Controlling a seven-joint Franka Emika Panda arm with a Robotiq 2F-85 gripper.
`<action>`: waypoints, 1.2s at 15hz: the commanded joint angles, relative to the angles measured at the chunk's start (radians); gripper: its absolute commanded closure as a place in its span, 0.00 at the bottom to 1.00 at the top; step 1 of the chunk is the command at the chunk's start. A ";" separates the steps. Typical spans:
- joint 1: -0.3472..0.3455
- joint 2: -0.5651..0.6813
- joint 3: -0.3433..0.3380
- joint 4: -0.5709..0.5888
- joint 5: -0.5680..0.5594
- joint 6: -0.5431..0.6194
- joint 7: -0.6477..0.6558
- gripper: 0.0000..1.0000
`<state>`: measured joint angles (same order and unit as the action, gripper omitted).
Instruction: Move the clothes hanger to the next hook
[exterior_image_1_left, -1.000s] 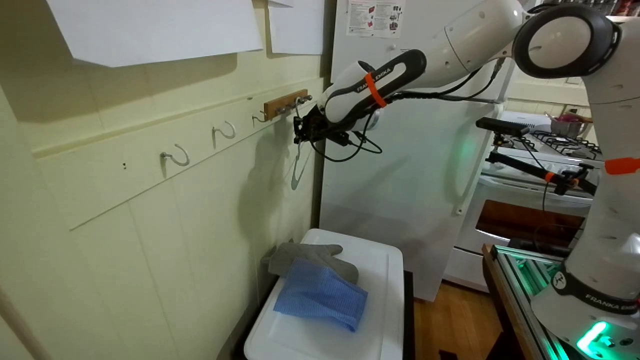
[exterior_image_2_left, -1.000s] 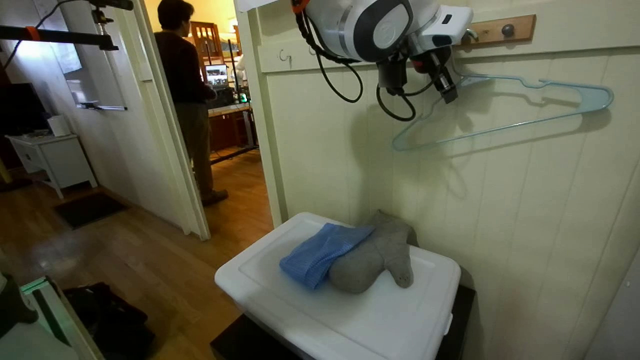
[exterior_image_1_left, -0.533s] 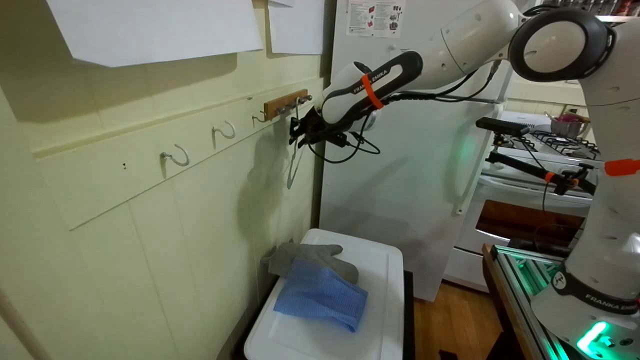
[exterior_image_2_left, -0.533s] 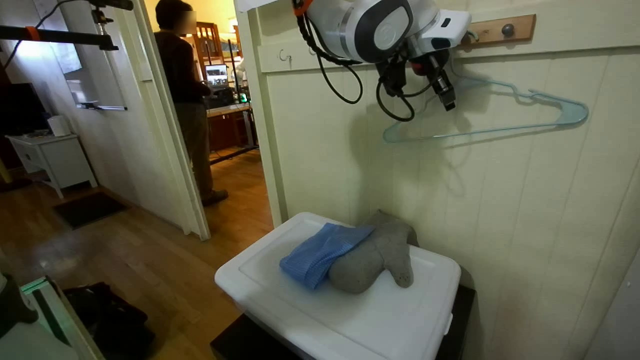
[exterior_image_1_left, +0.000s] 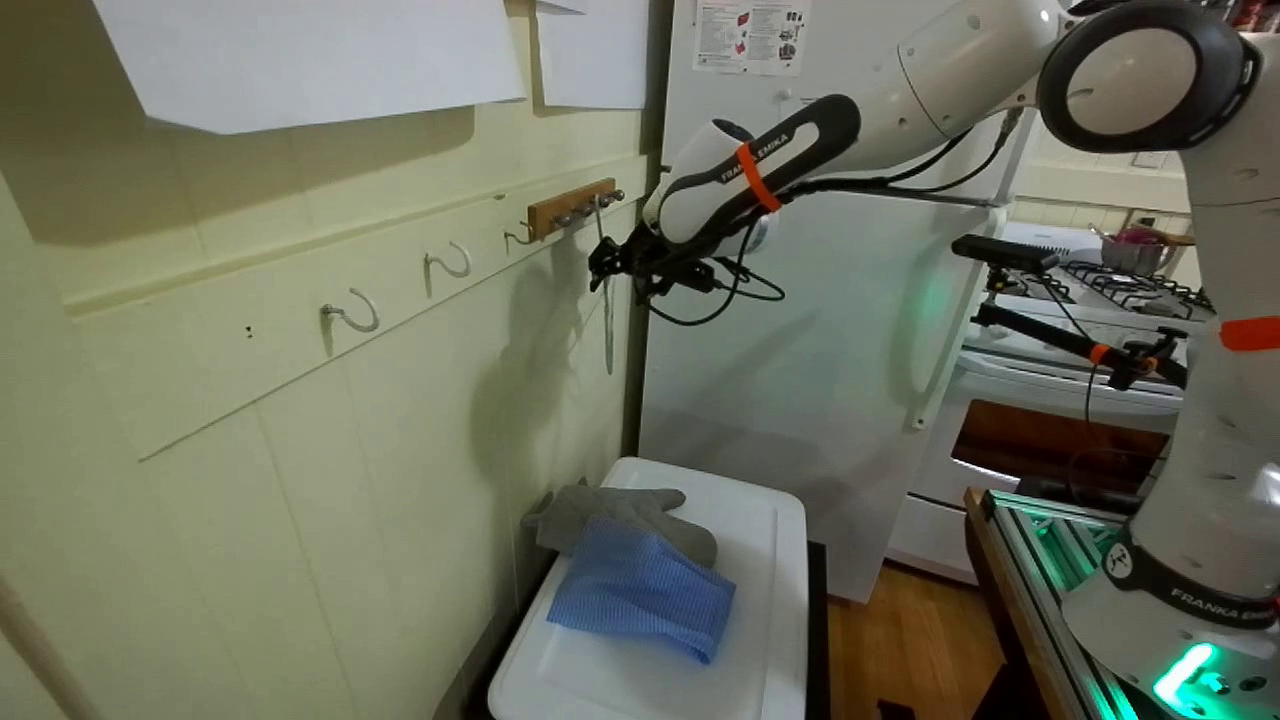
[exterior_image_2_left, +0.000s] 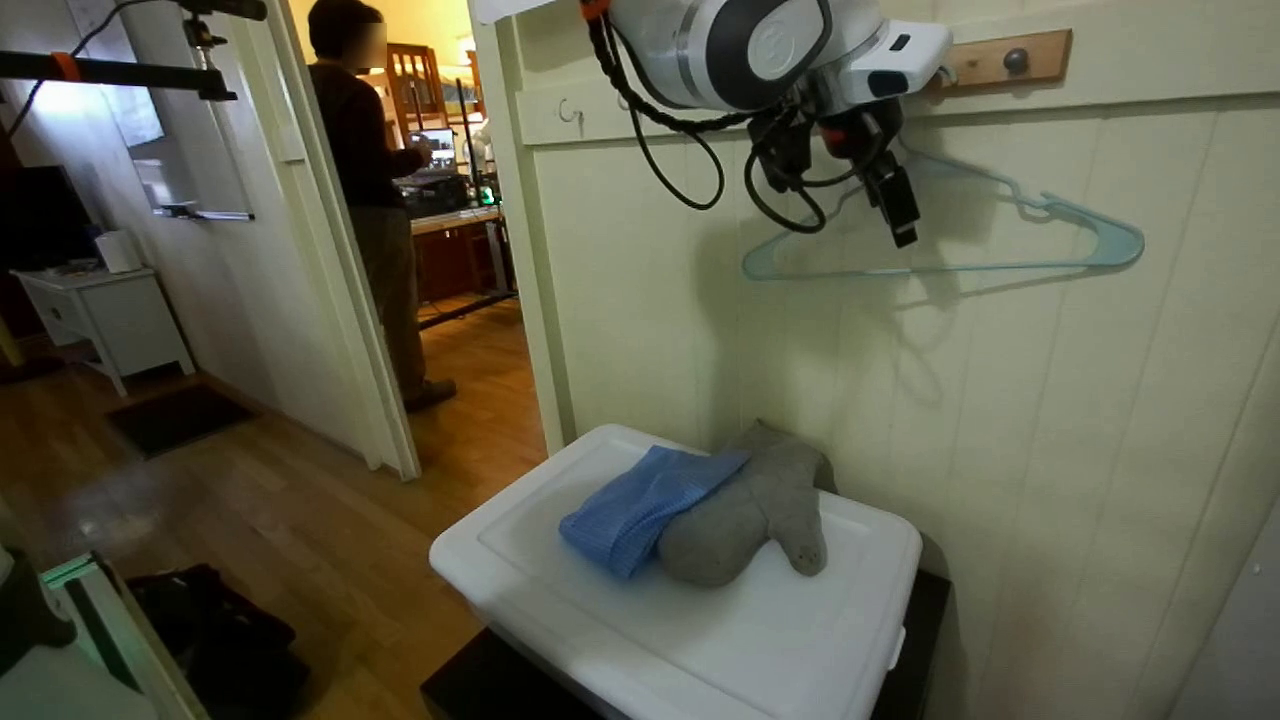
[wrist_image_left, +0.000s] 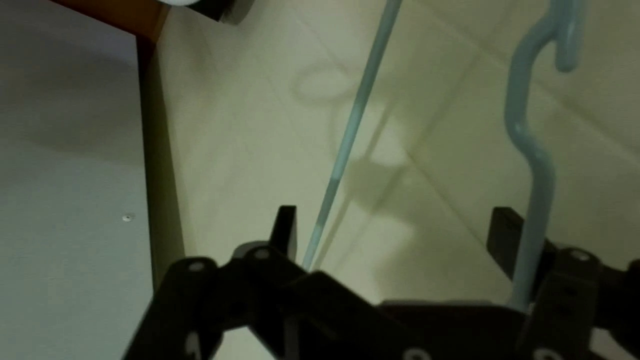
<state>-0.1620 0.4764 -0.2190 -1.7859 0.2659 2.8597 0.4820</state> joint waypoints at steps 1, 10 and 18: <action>0.048 -0.070 -0.067 -0.087 -0.086 -0.068 -0.007 0.00; -0.034 -0.148 0.063 -0.168 -0.051 -0.065 -0.272 0.00; -0.152 -0.186 0.238 -0.188 0.159 -0.055 -0.528 0.00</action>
<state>-0.2777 0.3257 -0.0223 -1.9382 0.3669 2.8169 0.0279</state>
